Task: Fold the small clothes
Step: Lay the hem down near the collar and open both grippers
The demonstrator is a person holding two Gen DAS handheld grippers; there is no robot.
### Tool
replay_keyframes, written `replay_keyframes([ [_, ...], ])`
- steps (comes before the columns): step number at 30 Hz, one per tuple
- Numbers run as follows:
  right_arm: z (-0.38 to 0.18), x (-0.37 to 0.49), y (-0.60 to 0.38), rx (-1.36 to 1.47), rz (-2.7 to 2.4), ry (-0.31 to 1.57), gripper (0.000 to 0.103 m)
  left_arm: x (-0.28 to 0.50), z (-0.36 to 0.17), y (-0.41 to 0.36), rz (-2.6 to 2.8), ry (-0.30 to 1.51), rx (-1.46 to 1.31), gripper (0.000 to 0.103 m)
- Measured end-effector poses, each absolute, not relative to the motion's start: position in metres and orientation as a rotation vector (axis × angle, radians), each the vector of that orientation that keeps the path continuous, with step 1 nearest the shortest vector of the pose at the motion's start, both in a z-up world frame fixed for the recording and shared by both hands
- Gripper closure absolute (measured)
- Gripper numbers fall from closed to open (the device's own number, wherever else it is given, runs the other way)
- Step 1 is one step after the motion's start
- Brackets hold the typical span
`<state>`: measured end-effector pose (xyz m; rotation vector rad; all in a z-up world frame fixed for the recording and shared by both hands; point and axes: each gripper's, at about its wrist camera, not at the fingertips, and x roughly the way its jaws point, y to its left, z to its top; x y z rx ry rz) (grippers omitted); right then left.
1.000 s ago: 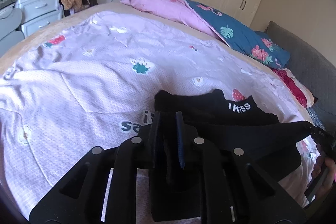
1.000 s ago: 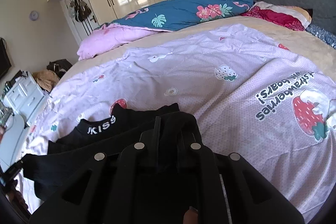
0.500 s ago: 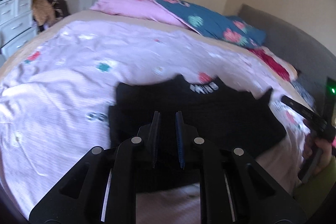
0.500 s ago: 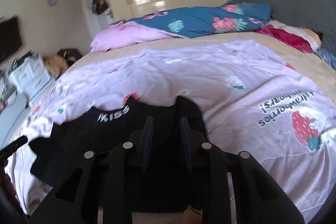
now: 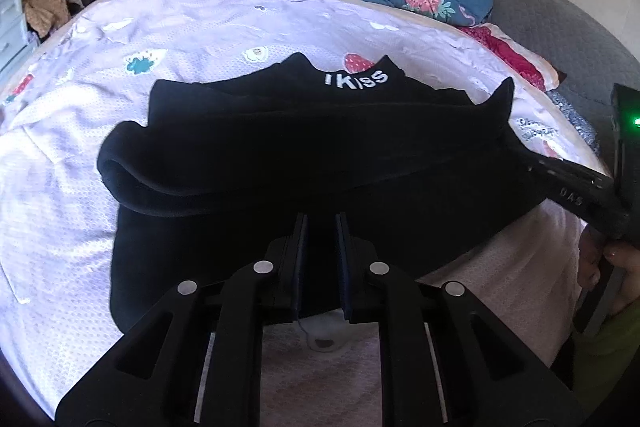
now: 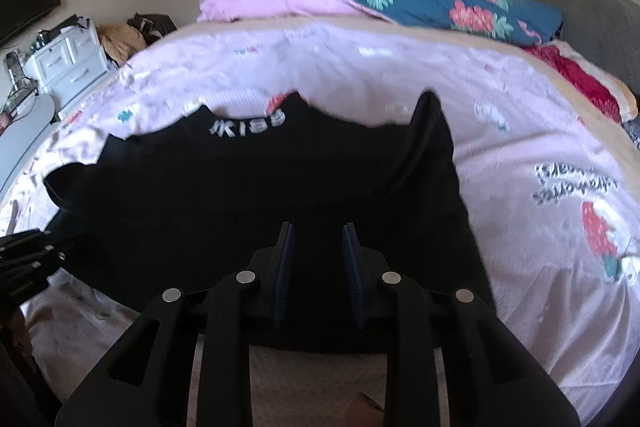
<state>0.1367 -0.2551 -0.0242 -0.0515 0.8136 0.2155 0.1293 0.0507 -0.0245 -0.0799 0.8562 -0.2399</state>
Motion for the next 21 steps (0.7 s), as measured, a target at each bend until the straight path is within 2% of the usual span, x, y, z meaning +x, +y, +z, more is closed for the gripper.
replay_keyframes([
  [6, -0.044, 0.156, -0.257, -0.063, 0.183, 0.861, 0.079, 0.141, -0.027, 0.057, -0.204, 0.849, -0.069, 0.090],
  [21, -0.041, 0.226, -0.259, -0.047, 0.152, 0.832, 0.079, 0.206, -0.025, 0.076, -0.110, 0.833, -0.088, 0.089],
])
